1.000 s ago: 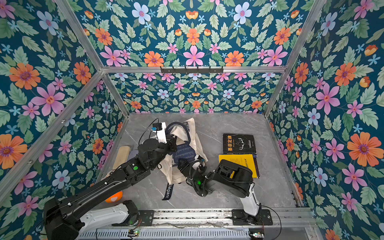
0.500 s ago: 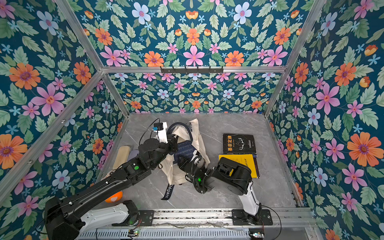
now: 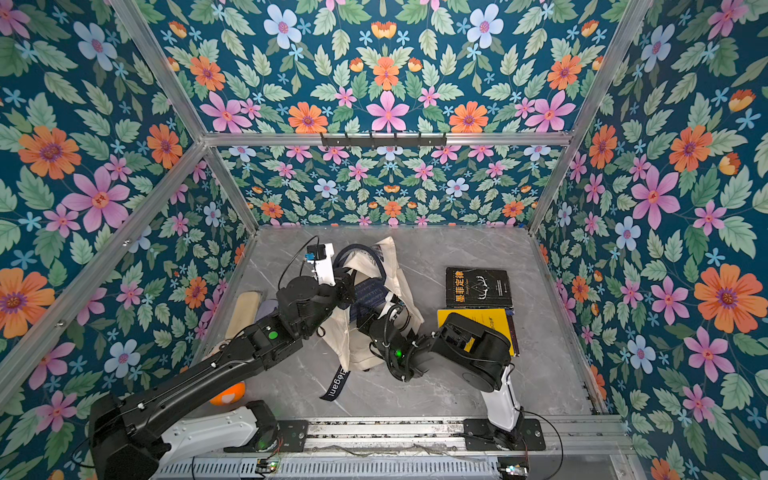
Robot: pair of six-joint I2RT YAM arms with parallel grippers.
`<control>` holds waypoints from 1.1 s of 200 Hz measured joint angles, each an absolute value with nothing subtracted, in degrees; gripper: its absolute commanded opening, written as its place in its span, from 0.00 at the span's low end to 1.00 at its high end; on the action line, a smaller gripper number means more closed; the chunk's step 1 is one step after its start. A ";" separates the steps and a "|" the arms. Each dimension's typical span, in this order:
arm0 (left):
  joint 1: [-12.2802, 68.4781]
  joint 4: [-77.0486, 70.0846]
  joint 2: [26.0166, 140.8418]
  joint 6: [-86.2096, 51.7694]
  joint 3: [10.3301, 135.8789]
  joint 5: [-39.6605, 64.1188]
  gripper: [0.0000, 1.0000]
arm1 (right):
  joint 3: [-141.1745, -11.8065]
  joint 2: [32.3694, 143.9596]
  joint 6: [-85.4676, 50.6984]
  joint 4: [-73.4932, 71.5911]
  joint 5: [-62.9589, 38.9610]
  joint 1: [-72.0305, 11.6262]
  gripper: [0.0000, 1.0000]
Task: Take out the books from the canvas bag
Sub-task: Pick up the book from the canvas bag.
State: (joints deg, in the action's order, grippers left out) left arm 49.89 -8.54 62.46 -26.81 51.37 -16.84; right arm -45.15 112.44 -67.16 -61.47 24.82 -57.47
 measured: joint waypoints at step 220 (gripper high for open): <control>49.93 -3.31 63.66 -28.10 53.67 -33.80 0.00 | -41.15 87.85 -56.45 -39.83 13.61 -58.50 0.00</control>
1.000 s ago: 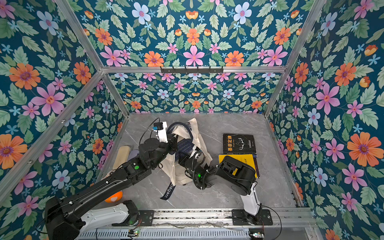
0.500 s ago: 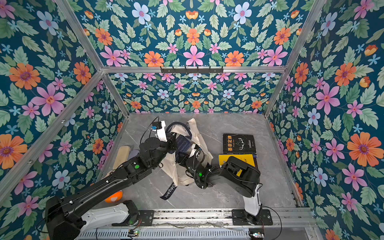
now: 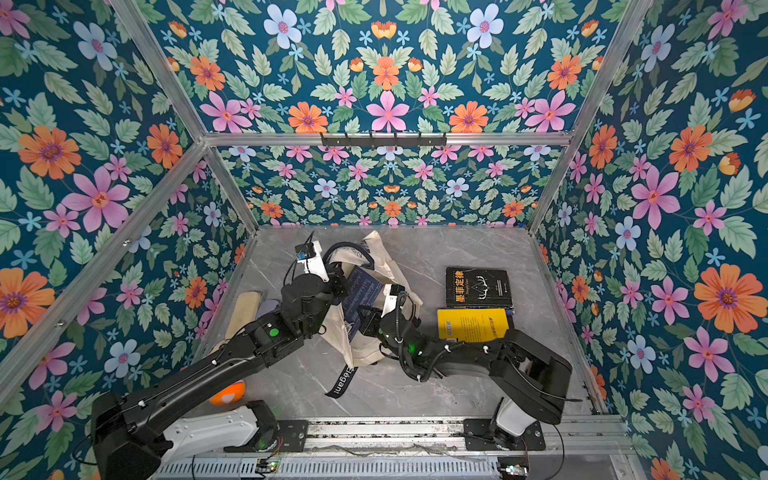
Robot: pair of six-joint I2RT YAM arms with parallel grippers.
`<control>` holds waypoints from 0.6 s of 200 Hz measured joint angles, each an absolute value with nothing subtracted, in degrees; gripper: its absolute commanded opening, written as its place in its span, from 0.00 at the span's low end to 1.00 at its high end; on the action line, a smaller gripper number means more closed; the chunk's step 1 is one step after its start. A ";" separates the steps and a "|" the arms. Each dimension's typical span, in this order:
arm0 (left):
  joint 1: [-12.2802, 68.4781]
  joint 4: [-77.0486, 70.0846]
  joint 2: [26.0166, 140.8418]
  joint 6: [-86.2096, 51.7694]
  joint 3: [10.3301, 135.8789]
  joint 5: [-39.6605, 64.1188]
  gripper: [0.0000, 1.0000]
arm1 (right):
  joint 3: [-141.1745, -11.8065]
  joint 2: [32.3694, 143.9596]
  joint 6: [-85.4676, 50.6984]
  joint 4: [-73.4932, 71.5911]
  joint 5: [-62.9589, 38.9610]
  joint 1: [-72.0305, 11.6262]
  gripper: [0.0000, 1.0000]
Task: Take out the books from the canvas bag
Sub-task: Pick up the book from the canvas bag.
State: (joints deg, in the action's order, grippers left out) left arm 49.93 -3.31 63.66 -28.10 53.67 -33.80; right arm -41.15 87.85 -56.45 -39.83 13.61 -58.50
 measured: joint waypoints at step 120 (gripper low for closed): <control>49.89 -1.28 65.78 -28.32 55.35 -37.56 0.00 | -34.11 52.86 -43.55 -17.65 16.62 -60.80 0.00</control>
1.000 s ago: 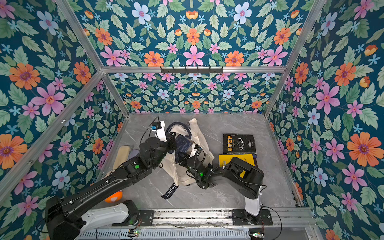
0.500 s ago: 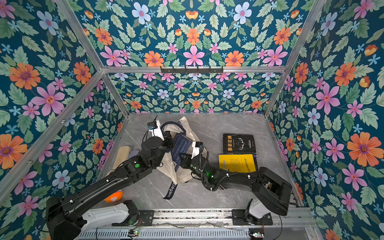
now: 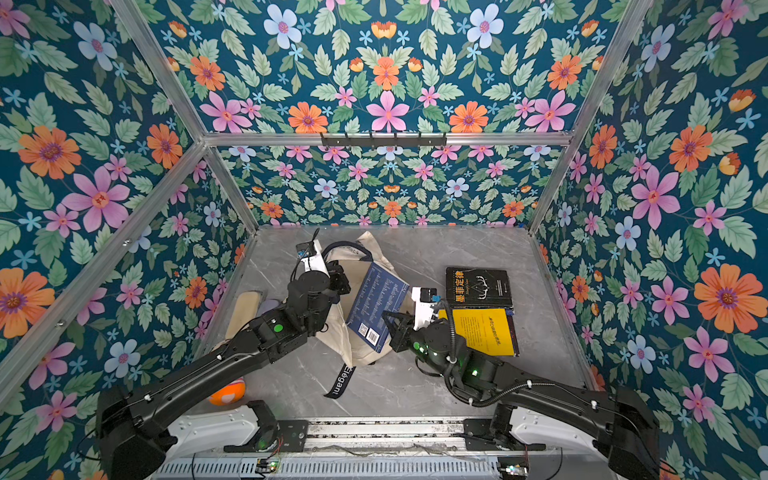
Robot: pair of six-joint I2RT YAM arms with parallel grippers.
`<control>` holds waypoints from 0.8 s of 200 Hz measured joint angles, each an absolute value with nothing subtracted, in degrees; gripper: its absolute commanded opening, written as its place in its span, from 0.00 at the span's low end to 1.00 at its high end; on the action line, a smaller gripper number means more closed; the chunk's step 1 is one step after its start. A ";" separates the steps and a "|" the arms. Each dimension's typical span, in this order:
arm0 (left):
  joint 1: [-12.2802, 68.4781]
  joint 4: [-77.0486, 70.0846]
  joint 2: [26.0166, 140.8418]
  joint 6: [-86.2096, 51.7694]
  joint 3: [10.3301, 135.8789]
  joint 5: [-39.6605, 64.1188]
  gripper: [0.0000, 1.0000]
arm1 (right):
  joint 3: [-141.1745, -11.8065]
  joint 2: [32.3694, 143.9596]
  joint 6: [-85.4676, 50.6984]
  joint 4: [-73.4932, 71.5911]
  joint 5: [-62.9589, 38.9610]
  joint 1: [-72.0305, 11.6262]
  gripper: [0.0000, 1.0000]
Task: Take out the books from the canvas bag
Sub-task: Pick up the book from the canvas bag, then place the book on the book.
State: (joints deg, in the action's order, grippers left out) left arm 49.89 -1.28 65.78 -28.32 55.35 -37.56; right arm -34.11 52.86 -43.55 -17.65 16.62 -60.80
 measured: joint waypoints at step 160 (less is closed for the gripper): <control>49.84 0.64 66.85 -28.05 55.96 -37.30 0.00 | -28.36 40.42 -53.93 -1.91 13.02 -18.87 0.00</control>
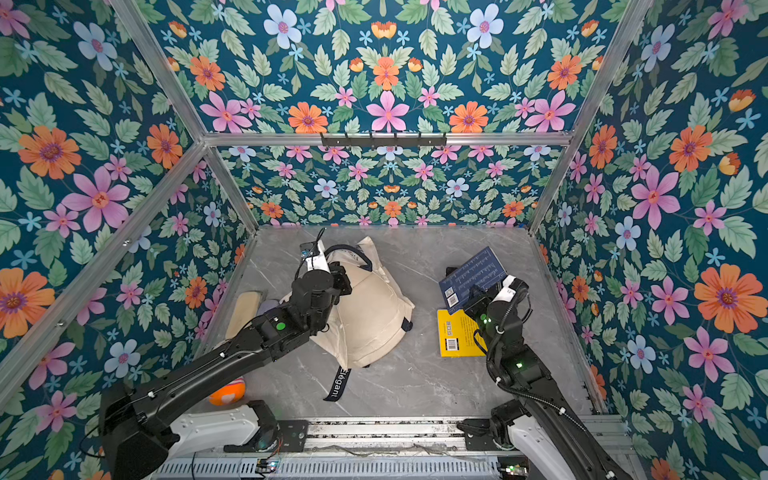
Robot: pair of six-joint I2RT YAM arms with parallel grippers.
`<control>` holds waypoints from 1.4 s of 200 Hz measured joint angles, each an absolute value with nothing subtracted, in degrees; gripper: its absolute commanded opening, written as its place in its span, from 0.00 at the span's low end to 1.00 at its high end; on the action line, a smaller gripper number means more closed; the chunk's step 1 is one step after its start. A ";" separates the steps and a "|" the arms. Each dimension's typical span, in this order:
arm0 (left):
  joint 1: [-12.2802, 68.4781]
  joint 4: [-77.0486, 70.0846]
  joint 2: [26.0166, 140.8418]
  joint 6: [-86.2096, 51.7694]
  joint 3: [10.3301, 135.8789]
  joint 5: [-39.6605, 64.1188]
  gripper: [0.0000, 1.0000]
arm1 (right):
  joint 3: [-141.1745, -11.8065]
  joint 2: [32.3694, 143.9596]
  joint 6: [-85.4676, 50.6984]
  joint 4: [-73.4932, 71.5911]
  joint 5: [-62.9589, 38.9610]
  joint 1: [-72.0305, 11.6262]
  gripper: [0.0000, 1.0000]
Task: Take out the books from the canvas bag
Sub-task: Place the book on the book.
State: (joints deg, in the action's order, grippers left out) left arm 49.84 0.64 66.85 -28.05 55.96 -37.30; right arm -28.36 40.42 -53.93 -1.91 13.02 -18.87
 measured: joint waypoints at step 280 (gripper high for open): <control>49.82 0.95 67.61 -28.10 56.40 -34.54 0.00 | -28.69 74.43 -79.55 -20.51 25.61 -13.54 0.11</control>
State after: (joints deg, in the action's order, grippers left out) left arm 49.82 0.95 67.61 -28.10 56.40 -34.54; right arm -28.69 74.43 -79.55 -20.51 25.61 -13.54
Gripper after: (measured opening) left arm 0.049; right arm 0.108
